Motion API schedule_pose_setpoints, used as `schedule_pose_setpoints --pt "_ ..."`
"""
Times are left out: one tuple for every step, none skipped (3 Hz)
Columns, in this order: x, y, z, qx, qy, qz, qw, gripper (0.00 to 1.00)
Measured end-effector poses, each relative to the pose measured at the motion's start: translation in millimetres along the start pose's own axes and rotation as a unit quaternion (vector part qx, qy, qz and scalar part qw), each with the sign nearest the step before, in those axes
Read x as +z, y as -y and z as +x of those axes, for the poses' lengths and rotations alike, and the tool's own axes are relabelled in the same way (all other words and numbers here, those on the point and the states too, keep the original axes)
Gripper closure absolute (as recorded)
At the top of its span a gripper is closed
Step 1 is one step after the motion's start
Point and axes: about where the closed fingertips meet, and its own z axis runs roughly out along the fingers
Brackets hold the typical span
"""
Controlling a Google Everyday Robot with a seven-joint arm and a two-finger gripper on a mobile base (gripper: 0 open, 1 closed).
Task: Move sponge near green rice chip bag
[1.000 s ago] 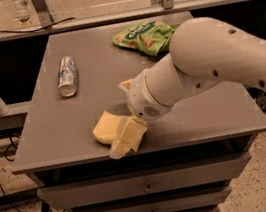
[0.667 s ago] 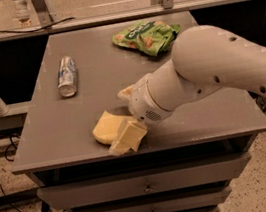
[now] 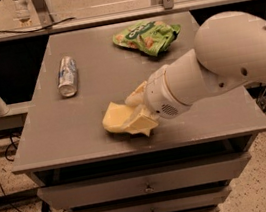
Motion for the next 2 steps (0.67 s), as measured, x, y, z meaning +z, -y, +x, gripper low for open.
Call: schedule_pose_setpoints --pt "-18 3 4 -0.003 -0.008 0.006 0.9999 0.88" --pt "-36 17 13 -0.010 -0.026 0.021 0.9994 1.00"
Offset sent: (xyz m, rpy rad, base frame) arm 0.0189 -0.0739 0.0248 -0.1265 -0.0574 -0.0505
